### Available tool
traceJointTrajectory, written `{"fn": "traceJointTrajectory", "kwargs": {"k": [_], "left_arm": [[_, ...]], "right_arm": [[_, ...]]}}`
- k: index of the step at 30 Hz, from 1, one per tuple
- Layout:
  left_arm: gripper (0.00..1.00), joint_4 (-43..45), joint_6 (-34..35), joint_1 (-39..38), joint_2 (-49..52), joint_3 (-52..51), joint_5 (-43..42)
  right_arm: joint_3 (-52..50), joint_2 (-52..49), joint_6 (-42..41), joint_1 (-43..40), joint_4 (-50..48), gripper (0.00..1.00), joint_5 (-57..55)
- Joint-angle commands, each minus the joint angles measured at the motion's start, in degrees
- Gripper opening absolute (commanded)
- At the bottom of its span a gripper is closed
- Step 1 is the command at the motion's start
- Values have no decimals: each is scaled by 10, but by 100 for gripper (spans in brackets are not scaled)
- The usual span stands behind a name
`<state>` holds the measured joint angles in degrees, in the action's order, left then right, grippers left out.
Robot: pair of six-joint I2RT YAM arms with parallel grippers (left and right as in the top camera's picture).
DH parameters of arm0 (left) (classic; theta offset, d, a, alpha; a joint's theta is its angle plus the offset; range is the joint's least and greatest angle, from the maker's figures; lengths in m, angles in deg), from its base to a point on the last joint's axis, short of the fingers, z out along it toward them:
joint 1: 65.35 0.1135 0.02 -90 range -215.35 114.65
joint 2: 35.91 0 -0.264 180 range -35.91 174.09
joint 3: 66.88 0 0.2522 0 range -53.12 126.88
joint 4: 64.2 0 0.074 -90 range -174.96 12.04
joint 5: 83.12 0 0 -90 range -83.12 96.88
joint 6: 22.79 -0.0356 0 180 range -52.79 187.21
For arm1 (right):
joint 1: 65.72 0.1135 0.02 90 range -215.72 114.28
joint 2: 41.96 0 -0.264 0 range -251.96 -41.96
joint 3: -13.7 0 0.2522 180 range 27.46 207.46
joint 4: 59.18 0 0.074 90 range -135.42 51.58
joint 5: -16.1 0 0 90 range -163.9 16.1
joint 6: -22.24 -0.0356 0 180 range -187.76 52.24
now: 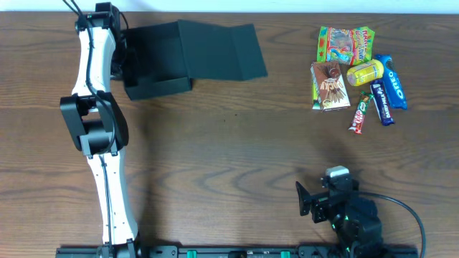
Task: Pack container
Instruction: 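Push the black box rightward and rotate it with the left gripper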
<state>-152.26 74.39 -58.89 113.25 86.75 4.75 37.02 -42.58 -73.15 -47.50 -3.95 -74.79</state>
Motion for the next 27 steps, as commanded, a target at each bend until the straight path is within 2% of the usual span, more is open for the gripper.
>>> {"fn": "traceJointTrajectory", "kwargs": {"k": [1,5,12,14,23,27], "left_arm": [[6,-30,80,-9,5,-2,-19],[6,-73,141,-26,5,-2,-39],[6,-165,309,-83,2,-2,-42],[6,-183,351,-104,2,-2,-64],[6,-186,518,-212,0,-2,-164],[6,-184,547,-253,0,-2,-206]], "right_arm": [[-4,3,5,-3,0,99,-2],[-4,3,5,-3,0,99,-2],[-4,3,5,-2,0,99,-2],[-4,3,5,-2,0,99,-2],[-4,3,5,-3,0,99,-2],[-4,3,5,-3,0,99,-2]]}}
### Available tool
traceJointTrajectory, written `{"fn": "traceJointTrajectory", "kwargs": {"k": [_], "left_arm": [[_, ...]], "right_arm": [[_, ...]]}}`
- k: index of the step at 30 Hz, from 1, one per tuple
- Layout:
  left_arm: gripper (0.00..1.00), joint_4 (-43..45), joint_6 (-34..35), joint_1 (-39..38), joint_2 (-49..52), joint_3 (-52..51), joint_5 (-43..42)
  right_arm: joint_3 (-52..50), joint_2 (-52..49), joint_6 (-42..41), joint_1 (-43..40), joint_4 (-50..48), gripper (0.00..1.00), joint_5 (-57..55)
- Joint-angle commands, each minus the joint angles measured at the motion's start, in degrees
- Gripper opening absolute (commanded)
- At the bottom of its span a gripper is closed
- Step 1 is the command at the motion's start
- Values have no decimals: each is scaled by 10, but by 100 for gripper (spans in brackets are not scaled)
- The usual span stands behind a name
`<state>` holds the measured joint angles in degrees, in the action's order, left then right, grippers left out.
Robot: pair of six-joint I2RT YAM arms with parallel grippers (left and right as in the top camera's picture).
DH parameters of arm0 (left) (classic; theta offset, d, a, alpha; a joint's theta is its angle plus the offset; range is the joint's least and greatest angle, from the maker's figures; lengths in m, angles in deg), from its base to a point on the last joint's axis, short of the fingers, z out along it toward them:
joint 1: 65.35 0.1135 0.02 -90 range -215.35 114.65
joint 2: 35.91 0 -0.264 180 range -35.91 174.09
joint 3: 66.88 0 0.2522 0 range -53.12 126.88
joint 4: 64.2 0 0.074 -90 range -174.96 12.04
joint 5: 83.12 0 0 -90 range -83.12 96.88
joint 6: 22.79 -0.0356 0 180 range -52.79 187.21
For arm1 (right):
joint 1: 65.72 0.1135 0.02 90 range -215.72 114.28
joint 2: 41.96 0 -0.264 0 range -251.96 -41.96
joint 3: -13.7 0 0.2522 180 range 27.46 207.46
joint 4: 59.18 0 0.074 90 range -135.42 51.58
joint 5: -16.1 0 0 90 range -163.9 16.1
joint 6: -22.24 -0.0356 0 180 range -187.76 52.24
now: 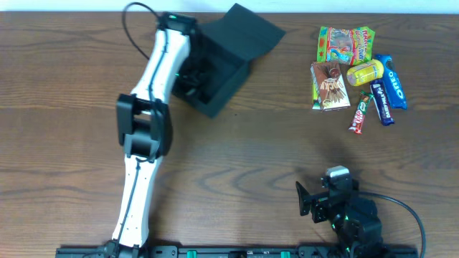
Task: Pack container
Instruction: 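Push the black box rightward and rotate it with the left gripper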
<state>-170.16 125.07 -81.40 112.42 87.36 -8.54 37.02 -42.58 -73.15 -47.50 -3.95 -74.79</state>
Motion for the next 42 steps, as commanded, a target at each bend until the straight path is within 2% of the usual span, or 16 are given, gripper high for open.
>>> {"fn": "traceJointTrajectory", "kwargs": {"k": [1,6,14,20,23,31,38,39,40,41,42], "left_arm": [[6,-5,39,-37,9,-8,-80],[6,-13,-12,-70,9,-8,-112],[6,-43,-126,-111,9,-8,-105],[6,-46,-184,-152,9,-8,-89],[6,-46,-189,-163,8,-8,-82],[6,-46,-125,-162,-28,-8,-24],[6,-46,-113,-161,-59,-8,9],[20,-46,-120,-161,-60,-8,9],[53,-46,-133,-161,-60,-8,8],[96,-46,-147,-161,-60,-8,8],[95,-46,-159,-161,-60,-8,8]], "right_arm": [[-4,3,5,-3,0,99,-2],[-4,3,5,-3,0,99,-2],[-4,3,5,-2,0,99,-2],[-4,3,5,-3,0,99,-2],[-4,3,5,-3,0,99,-2],[-4,3,5,-3,0,99,-2],[-4,3,5,-2,0,99,-2],[-4,3,5,-3,0,99,-2],[-4,3,5,-3,0,99,-2],[-4,3,5,-3,0,99,-2],[-4,3,5,-3,0,99,-2]]}}
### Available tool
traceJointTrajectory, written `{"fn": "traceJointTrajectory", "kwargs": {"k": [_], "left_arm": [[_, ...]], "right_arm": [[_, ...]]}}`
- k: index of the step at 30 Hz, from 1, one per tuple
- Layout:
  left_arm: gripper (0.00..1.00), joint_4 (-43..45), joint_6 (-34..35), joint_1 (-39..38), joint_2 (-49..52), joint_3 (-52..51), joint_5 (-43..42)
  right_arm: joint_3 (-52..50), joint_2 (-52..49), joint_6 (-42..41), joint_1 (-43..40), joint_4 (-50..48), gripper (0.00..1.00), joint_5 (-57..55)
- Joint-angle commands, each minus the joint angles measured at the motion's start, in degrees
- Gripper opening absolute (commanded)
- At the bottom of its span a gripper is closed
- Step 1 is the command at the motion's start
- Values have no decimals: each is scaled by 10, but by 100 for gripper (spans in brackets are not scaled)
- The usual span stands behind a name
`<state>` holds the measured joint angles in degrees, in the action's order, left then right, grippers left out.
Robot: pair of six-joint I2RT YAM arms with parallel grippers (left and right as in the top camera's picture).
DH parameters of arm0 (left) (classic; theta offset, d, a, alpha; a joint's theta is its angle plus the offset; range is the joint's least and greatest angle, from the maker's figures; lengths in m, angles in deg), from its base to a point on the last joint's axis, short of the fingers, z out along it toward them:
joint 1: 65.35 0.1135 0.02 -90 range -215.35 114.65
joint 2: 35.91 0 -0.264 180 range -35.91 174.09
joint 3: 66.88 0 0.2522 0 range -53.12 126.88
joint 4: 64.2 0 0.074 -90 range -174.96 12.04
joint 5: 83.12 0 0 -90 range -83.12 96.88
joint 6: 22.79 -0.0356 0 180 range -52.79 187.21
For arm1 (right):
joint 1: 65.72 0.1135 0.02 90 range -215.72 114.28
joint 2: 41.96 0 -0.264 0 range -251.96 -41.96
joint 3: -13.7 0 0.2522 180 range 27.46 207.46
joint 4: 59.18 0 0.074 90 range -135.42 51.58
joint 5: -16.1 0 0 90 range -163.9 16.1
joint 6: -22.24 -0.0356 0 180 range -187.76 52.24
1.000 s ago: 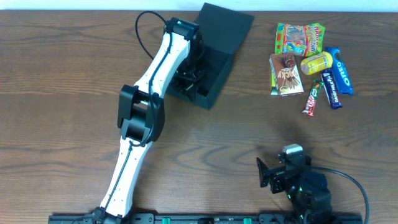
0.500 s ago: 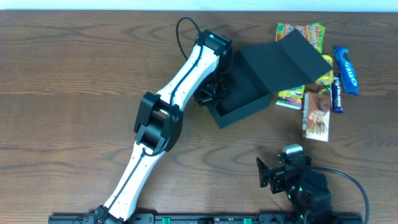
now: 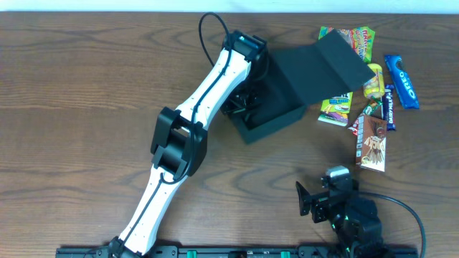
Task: Pack container
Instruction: 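Push the black box rightward and rotate it with the left gripper, then pull the black box back and square it with the left gripper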
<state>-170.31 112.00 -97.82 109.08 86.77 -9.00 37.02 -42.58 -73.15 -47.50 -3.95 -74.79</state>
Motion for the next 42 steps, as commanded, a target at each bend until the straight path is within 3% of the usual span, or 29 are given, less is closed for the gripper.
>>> {"fn": "traceJointTrajectory", "kwargs": {"k": [1,5,9,11,13,18,24,28,34,42], "left_arm": [[95,-45,-36,3,-26,-2,12],[95,-44,-38,3,-47,-2,47],[95,-14,-40,3,-92,-2,212],[95,26,-86,2,-108,-2,308],[95,73,-177,1,-111,-2,350],[95,176,-388,5,-103,-9,311],[95,282,-527,24,-103,-38,273],[95,323,-648,45,-103,-72,165],[95,366,-731,67,-103,-135,54],[95,414,-781,70,-103,-184,42]], "right_arm": [[-4,3,5,-3,0,99,-2],[-4,3,5,-3,0,99,-2],[-4,3,5,-3,0,99,-2],[-4,3,5,-2,0,99,-2],[-4,3,5,-3,0,99,-2],[-4,3,5,-3,0,99,-2],[-4,3,5,-2,0,99,-2],[-4,3,5,-3,0,99,-2],[-4,3,5,-2,0,99,-2],[-4,3,5,-3,0,99,-2]]}}
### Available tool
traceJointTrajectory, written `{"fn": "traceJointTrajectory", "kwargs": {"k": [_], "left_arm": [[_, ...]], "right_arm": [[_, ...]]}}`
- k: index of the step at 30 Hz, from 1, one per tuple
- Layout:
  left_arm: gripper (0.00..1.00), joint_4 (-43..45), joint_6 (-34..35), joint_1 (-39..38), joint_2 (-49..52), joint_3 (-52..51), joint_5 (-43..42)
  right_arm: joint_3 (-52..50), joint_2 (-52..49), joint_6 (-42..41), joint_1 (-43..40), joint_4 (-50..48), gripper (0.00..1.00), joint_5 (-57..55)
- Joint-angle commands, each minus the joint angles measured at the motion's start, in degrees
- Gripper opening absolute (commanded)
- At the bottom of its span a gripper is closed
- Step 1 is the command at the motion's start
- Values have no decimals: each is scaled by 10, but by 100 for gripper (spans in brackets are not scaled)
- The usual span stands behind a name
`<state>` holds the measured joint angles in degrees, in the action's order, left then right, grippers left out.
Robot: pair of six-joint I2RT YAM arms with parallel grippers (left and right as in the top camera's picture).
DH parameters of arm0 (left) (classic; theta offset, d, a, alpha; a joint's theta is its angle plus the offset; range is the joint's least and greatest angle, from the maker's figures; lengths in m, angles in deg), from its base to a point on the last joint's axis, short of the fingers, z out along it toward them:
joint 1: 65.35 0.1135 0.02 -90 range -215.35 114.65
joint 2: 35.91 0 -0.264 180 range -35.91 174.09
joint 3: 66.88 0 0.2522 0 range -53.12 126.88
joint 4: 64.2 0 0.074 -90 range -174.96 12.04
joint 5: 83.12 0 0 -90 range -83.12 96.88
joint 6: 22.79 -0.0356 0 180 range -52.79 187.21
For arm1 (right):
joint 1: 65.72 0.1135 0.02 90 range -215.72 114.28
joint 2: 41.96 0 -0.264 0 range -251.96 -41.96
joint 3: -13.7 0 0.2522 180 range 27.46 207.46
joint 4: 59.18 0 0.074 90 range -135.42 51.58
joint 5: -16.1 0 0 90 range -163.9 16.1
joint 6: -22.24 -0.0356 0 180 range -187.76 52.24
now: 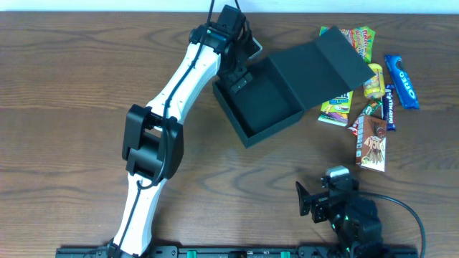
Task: Pack container
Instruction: 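Pull the black box back and square it with the left gripper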
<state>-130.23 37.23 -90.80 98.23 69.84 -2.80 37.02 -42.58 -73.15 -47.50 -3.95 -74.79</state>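
Observation:
The black box [262,100] lies open in the middle of the table, and nothing shows inside it. Its raised lid [330,63] leans right over the snacks. My left gripper [239,76] hangs at the box's far-left wall, fingers dark against the box and seemingly apart. The snacks sit to the right: a gummy bag [358,39], a green-yellow packet [336,109], a yellow pack [373,77], a blue Oreo pack [403,77], a brown packet [373,142] and small bars [356,123]. My right gripper [304,199] rests at the front edge, holding nothing.
The left arm [172,93] stretches diagonally from the front left up to the box. The right arm's base [355,218] sits at the front right, just below the brown packet. Bare wooden tabletop [72,107] lies to the left.
My left gripper has moved from the box's near-left wall up to its far-left wall. The box, its lid and the snacks lie where they were. The right arm is unmoved.
The box first stood at the far left with my left gripper at it. It then lay further right and turned, and later in the middle, its lid pushing into the snacks and scattering some. Now the gripper sits at the far-left wall, box at rest.

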Motion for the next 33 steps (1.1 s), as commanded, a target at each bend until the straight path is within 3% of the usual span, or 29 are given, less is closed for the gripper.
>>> {"fn": "traceJointTrajectory", "kwargs": {"k": [1,6,8,11,14,15,27,33], "left_arm": [[96,22,-33,0,6,-21,-20],[100,61,-31,0,6,-59,-18],[85,64,-30,1,8,-70,-18],[44,63,-17,5,12,-78,-17],[11,60,3,12,13,-78,-17],[6,60,10,15,13,-78,-15],[6,44,33,23,12,-78,-13],[6,19,89,23,-10,-76,-13]], "right_arm": [[-4,3,5,-3,0,99,-2],[-4,3,5,-2,0,99,-2],[-4,3,5,-3,0,99,-2],[-4,3,5,-3,0,99,-2],[-4,3,5,-3,0,99,-2],[-4,3,5,-3,0,99,-2],[-4,3,5,-3,0,99,-2],[-4,3,5,-3,0,99,-2]]}}
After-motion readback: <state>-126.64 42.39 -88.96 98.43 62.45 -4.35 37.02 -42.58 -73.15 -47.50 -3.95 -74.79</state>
